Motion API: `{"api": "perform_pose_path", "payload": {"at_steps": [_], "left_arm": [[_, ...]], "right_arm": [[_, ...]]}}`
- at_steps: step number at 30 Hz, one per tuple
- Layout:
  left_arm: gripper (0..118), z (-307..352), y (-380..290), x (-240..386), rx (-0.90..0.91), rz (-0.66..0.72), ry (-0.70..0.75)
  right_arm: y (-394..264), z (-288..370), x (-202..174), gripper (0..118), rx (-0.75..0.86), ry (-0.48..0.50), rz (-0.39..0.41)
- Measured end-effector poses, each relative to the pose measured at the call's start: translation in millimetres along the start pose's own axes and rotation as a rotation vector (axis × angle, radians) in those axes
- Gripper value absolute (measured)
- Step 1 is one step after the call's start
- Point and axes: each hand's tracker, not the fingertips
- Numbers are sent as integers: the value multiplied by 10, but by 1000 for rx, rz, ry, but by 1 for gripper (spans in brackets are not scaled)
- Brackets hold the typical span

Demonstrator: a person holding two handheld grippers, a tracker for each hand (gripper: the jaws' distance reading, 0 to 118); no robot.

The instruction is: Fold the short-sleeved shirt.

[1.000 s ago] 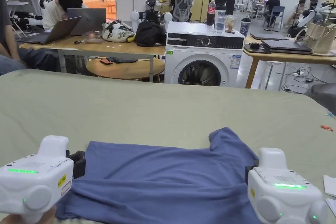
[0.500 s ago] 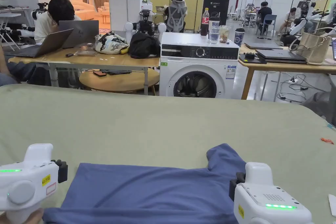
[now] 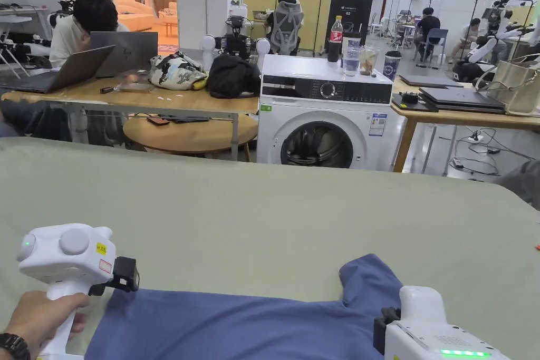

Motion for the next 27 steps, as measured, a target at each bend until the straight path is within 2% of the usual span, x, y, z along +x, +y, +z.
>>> {"api": "perform_pose_path", "payload": {"at_steps": [3, 6, 8, 9, 10, 14, 20, 22, 24, 27], "left_arm": [[60, -271, 15, 67, -108, -62, 67], [55, -263, -61, 242, -39, -118, 130], [33, -282, -70, 280, -17, -131, 156], [8, -280, -76, 314, -15, -143, 153], [0, -273, -68, 327, -2, -154, 147], [0, -153, -107, 399, 29, -201, 137], [0, 201, -182, 317, 134, -168, 79], [0, 303, -229, 318, 158, -173, 77], [0, 385, -267, 302, 182, -172, 64], [0, 499, -333, 296, 219, -161, 53]], "right_arm": [[-19, -96, 52, 0, -24, -5, 4], [-52, -140, 99, 0, -54, -7, 9], [-70, -172, 132, 0, -70, -8, 7], [-75, -194, 154, 0, -78, -7, 5], [-96, -246, 198, 0, -87, -6, 3], [-43, -310, 297, 0, -114, -4, -21], [417, -650, 541, 1, -190, -23, -32], [607, -889, 656, 18, -256, -47, -17], [733, -1117, 771, 48, -280, -37, -16], [834, -1404, 874, 52, -351, -91, 2]]}}
